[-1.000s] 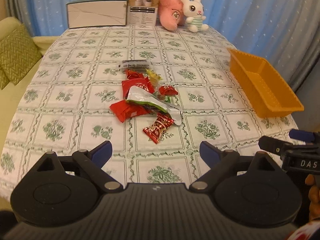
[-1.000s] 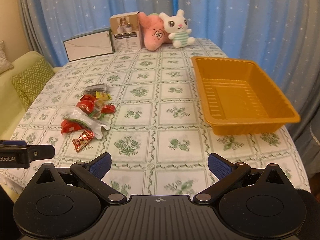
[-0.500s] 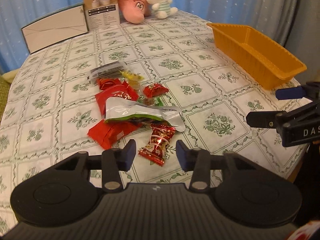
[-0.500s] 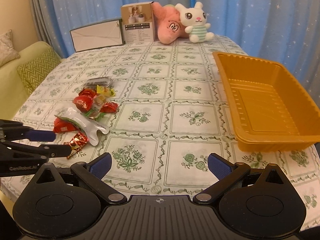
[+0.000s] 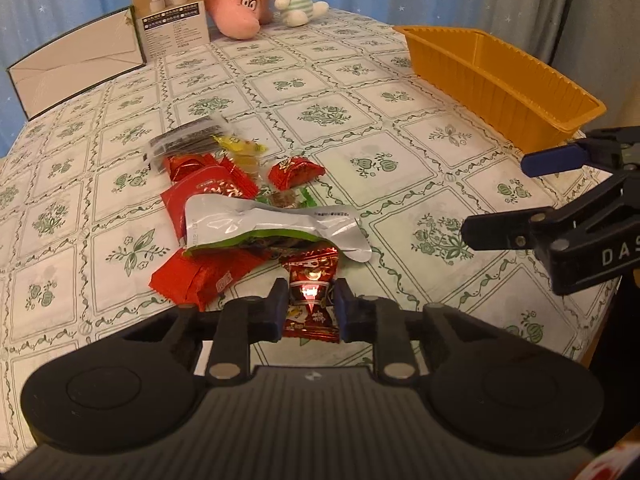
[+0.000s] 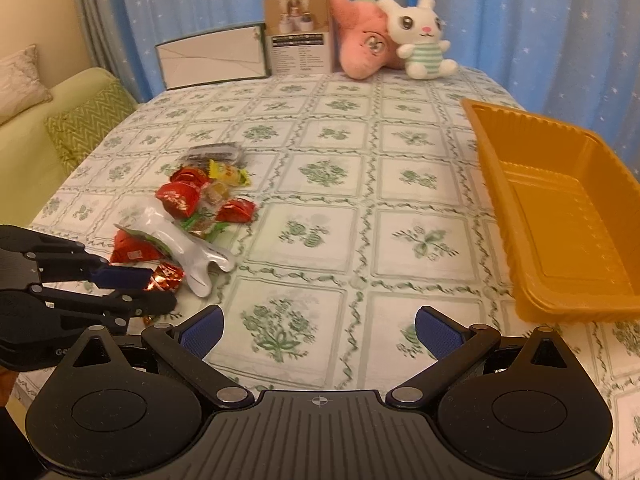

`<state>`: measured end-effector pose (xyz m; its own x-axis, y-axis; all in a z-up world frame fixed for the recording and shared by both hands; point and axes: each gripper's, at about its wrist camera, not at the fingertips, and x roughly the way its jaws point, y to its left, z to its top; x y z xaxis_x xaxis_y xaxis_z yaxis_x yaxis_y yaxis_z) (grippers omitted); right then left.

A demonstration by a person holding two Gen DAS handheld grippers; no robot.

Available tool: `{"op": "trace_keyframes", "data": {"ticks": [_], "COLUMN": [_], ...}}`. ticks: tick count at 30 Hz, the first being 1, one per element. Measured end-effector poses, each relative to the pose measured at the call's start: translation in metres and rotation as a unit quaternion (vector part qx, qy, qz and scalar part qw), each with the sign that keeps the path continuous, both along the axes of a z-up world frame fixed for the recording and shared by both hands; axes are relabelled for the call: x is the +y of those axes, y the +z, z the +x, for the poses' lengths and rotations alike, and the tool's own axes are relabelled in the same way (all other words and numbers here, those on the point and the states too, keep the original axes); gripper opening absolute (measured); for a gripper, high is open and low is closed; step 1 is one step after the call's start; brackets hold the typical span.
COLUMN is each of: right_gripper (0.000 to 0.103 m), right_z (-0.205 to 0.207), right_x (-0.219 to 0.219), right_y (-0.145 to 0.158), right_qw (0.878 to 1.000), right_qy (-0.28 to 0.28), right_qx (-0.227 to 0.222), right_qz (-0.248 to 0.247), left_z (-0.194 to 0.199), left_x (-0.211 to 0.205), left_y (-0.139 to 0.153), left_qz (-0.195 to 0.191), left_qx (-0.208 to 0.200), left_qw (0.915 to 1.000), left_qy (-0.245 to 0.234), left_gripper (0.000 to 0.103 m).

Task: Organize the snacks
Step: 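Grasp a red candy with the left tool while the right tool grasps a green-edged snack bag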

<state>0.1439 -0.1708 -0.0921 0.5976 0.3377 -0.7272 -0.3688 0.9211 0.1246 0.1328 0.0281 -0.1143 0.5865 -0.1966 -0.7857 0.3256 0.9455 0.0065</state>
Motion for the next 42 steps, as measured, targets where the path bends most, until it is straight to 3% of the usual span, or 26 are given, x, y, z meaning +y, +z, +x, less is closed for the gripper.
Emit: {"op": "trace_keyframes", "data": {"ticks": [9,16,19,26,32,35,42], "right_gripper": [0.078,0.061,0.052,0.041,0.039,0.025,0.023], "right_z": [0.011,0.010,0.014,0.025,0.024,0.023,0.021], "right_x": [0.039,0.085,0.100,0.118,0.127,0.131,0.122], "right_y": [-0.001,-0.006,-0.013,-0.022,-0.025,-0.030,-0.023], "right_qw": [0.994,0.969,0.961,0.953,0.948,0.945,0.957], "right_qy": [0.104,0.229,0.254,0.275,0.282,0.286,0.255], "right_qx": [-0.032,-0.076,-0.089,-0.096,-0.109,-0.112,-0.107], "right_qz": [-0.009,-0.050,-0.067,-0.081,-0.099,-0.116,-0.093], "left_z": [-0.009,-0.004,-0.004,-0.008,-0.008,-0.008,-0.009], "left_x": [0.034,0.054,0.058,0.064,0.063,0.062,0.061], "left_y": [0.013,0.013,0.012,0.014,0.014,0.014,0.016], "left_qz": [0.006,-0.005,-0.007,-0.014,-0.017,-0.018,-0.021], "left_qx": [-0.006,-0.006,-0.005,-0.009,-0.009,-0.009,-0.014], "left_qw": [0.9978,0.9946,0.9940,0.9929,0.9930,0.9930,0.9927], "left_qy": [0.066,0.104,0.109,0.118,0.116,0.116,0.118], "left_gripper": [0.020,0.020,0.020,0.020,0.020,0.020,0.020]}}
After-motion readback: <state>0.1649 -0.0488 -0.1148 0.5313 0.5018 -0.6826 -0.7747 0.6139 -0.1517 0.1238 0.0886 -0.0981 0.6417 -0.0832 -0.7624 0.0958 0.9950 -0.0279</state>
